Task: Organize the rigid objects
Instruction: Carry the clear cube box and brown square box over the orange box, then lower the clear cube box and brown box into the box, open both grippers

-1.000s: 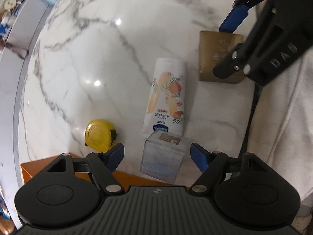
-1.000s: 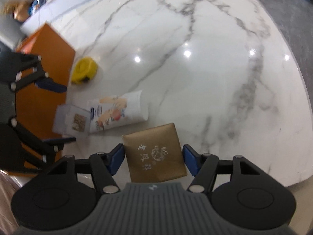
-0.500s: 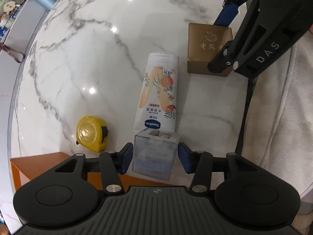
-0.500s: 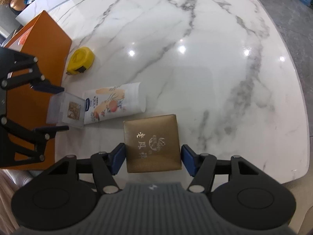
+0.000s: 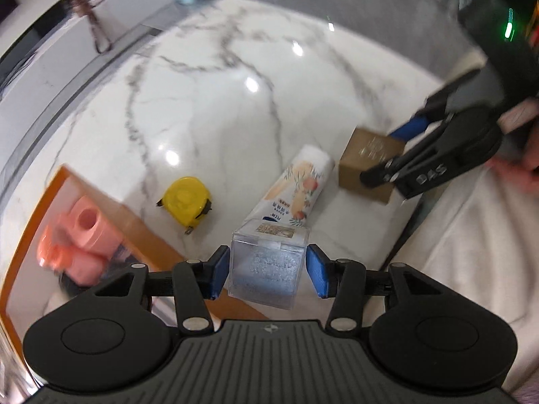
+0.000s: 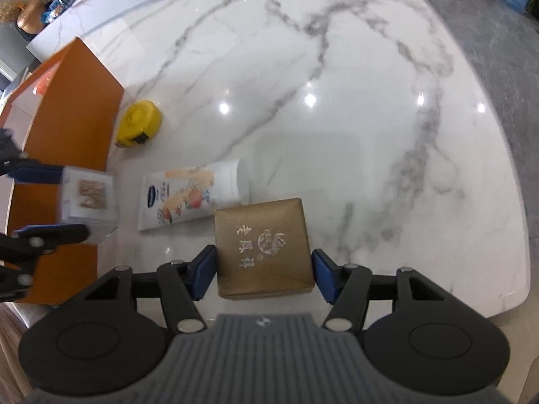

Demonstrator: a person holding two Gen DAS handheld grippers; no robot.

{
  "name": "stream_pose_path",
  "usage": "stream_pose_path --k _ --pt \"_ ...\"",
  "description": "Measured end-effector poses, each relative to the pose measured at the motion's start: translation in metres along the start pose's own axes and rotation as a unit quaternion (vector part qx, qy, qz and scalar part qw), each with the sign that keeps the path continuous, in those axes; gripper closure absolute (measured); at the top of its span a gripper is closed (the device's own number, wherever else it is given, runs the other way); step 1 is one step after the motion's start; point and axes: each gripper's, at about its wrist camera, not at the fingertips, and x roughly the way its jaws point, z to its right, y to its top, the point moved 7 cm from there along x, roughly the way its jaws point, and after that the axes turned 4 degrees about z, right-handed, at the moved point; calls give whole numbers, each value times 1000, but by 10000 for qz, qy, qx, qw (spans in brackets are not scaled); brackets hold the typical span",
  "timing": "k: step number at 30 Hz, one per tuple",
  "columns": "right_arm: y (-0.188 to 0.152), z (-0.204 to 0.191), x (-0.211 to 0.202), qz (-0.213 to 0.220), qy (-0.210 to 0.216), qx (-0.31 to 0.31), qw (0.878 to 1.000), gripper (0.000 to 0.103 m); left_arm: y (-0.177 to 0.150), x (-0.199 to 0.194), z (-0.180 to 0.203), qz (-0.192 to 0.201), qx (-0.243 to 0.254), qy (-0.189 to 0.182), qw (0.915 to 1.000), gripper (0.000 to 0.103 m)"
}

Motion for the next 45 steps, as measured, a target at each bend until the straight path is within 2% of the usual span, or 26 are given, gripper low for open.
stream_pose_path --k 5,9,12,15,18,21,25,27,32,36,38,41,45 --pt "3 -16 -22 373 79 -428 9984 41 -10 -58 -16 405 -370 -4 9985 47" --pt "10 -47 -52 783 342 -1006 9912 41 -22 -99 -34 587 -429 248 9970 47" --pt "23 -85 -85 1101 734 -1495 9799 42 -36 -119 -50 597 -403 539 9959 47" --pt "34 -137 -116 1372 1024 -2321 9575 42 -54 -126 -65 472 -317 766 9954 47" --pt "35 -191 -128 1417 1201 -3157 9305 41 -76 -122 -76 228 -133 934 9953 47" --pt "31 -237 -119 1257 1332 -3800 9067 41 -95 -105 -82 -36 126 979 9951 47" --pt "24 -278 -80 843 1380 -4486 8790 41 -119 -82 -86 -349 653 905 9931 47" --pt "21 -291 -58 606 1298 -4817 8645 42 -129 -72 -88 -493 864 797 9918 47" --pt "5 -302 -9 47 1266 -5605 8184 41 -146 -52 -94 -736 1323 506 9872 47" --pt "-3 -308 19 -322 1406 -6002 7867 41 -155 -36 -94 -1026 1608 170 9815 47" --pt "-10 -313 28 -394 1561 -6212 7669 41 -159 -29 -95 -1155 1745 86 9778 47" --pt "-12 -319 36 -400 1807 -6294 7547 41 -163 -21 -97 -1280 1844 -25 9745 47" --pt "-13 -324 48 -532 2032 -6265 7506 41 -168 -13 -97 -1417 1958 -81 9703 47"
